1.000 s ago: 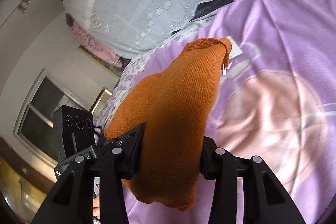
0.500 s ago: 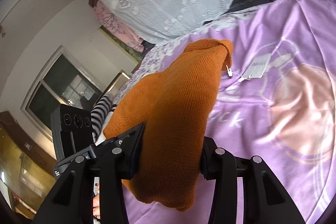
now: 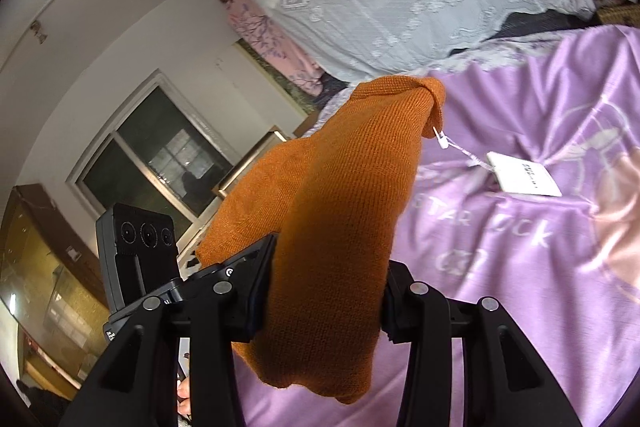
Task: Fold small clothes
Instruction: 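Lift the held orange bundle off the sheet with both tools, then carry the orange bundle over the striped stack and lower it with both tools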
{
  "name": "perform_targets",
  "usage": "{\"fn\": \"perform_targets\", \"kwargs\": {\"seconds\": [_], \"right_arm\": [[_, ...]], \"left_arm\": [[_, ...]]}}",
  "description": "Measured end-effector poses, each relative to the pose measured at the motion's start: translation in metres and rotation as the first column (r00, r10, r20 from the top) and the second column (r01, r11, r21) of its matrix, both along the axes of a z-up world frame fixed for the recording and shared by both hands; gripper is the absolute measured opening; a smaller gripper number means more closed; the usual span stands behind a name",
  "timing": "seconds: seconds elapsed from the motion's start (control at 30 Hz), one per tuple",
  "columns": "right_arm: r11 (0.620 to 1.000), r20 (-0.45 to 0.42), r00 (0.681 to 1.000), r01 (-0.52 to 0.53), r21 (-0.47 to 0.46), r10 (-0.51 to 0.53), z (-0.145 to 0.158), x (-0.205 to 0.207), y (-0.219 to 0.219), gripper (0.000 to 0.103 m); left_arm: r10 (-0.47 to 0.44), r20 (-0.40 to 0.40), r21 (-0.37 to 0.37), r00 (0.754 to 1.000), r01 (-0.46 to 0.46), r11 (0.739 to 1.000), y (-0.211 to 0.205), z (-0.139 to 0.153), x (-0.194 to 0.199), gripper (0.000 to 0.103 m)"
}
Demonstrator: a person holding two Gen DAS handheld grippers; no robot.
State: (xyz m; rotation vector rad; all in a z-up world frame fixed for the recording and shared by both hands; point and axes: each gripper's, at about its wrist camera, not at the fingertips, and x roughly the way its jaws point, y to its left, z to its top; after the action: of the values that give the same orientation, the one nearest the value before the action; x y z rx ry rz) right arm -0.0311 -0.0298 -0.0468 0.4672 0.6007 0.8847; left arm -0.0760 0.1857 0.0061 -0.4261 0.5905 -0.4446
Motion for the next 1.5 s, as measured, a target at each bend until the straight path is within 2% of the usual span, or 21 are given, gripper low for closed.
{"fn": "perform_targets", "kwargs": {"seconds": [0.2,0.4,0.6,0.87,1.0,1.17,1.3,1.5], "right_arm": [[0.998,0.043,0.997,-0.069,0.013,0.068,0.021,-0.008,0.032,0.045],[0.986,0.086,0.983,-0.163,0.019,0.161,0.045,-0.015,0.073,0.045],[0.966,0.123,0.959,-0.257,0.008,0.254,0.067,-0.019,0.121,0.045],[0.929,0.161,0.916,-0.371,-0.015,0.368,0.095,-0.026,0.189,0.045],[0.916,0.176,0.9,-0.399,-0.037,0.399,0.108,-0.023,0.22,0.045],[0.902,0.182,0.883,-0.428,-0.065,0.432,0.115,-0.016,0.255,0.045],[0.895,0.163,0.88,-0.441,-0.072,0.446,0.114,0.001,0.282,0.045],[0.892,0.123,0.884,-0.449,-0.049,0.451,0.096,0.029,0.308,0.045]], "left_arm": [[0.076,0.054,0.006,0.996,-0.077,0.997,0.028,0.023,-0.026,0.035],[0.17,0.12,0.022,0.978,-0.174,0.984,0.058,0.049,-0.054,0.035],[0.27,0.175,0.03,0.947,-0.279,0.96,0.093,0.072,-0.083,0.035],[0.394,0.231,0.033,0.89,-0.411,0.911,0.144,0.096,-0.113,0.035],[0.438,0.247,0.033,0.864,-0.459,0.888,0.167,0.105,-0.116,0.035],[0.472,0.254,0.01,0.844,-0.491,0.871,0.198,0.106,-0.114,0.035],[0.492,0.237,-0.003,0.838,-0.506,0.862,0.221,0.102,-0.105,0.035],[0.511,0.203,-0.004,0.835,-0.521,0.853,0.25,0.088,-0.085,0.035]]}}
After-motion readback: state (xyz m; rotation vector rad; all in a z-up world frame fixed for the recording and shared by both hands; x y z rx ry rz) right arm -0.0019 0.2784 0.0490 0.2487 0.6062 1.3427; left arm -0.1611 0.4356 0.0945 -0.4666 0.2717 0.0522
